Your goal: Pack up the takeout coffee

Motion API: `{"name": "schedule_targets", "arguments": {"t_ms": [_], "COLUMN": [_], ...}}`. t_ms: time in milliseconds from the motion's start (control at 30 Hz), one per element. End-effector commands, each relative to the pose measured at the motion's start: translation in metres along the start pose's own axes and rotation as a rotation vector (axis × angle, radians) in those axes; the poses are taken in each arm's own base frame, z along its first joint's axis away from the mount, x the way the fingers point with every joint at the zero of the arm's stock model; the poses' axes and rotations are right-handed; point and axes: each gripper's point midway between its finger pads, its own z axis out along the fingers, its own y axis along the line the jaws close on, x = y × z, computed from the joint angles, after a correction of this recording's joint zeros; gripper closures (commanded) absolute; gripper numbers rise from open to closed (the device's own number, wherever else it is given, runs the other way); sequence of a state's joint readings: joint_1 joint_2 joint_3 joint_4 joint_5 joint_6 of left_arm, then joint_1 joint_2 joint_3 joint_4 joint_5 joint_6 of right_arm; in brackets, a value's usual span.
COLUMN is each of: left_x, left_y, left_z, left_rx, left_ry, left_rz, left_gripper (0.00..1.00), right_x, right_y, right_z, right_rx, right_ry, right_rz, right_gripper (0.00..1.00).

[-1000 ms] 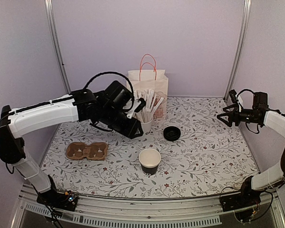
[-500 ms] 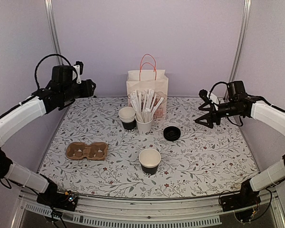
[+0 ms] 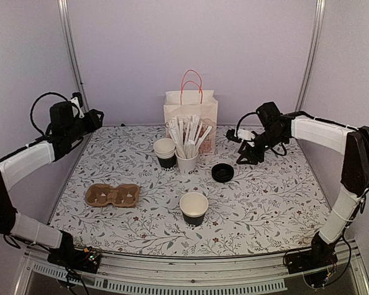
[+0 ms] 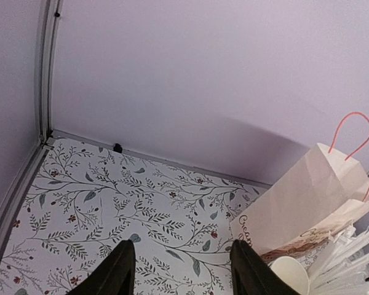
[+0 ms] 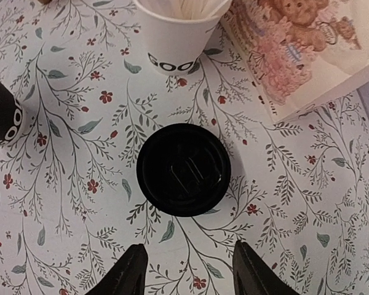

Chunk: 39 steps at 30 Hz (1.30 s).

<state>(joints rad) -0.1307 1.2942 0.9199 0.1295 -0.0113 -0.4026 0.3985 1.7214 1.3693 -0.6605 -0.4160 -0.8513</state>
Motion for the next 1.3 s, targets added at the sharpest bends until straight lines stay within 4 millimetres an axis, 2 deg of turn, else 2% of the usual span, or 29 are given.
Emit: {"name": "schedule_targets", "arguments": {"t_ms": [0, 167, 233, 400, 600, 933, 1267], "left_x": [-0.01, -0.008, -0.009, -0.012, -0.013, -0.017, -0.018], "left_y": [0.004, 0.033, 0.038, 0.037, 0.037, 0.045, 0.048], "left_z": [0.004, 0.013, 0.012, 0.01, 0.01, 0.008, 0.007], "left_rx": [0.152, 0.113, 0.102, 0.104, 0.112, 0.105, 0.111], "left_ry": [0.014, 0.057, 0.054, 0.053, 0.058, 0.051, 0.051], "left_rz": [-0.198, -0.263, -0.265, -0.245, -0.238, -0.255, -0.268], "left_gripper": [0.45, 0.47, 0.47, 0.47, 0.47, 0.47, 0.47], "right_x": [0.025, 0.023, 0.017, 0.005, 0.005, 0.011, 0.017], "right_y": [0.019, 0.027, 0.029, 0.031, 0.04, 0.047, 0.049], "right_z": [0.03, 0.05, 0.055, 0.071, 0.085, 0.092, 0.1], "right_rx": [-0.057, -0.074, -0.076, -0.094, -0.14, -0.18, -0.188], "right_ry": [0.189, 0.224, 0.222, 0.226, 0.25, 0.277, 0.3], "right_rz": [-0.082, -0.125, -0.144, -0.168, -0.201, -0.21, -0.217], "right_gripper": [0.51, 0.5, 0.5, 0.5, 0.51, 0.59, 0.6]}}
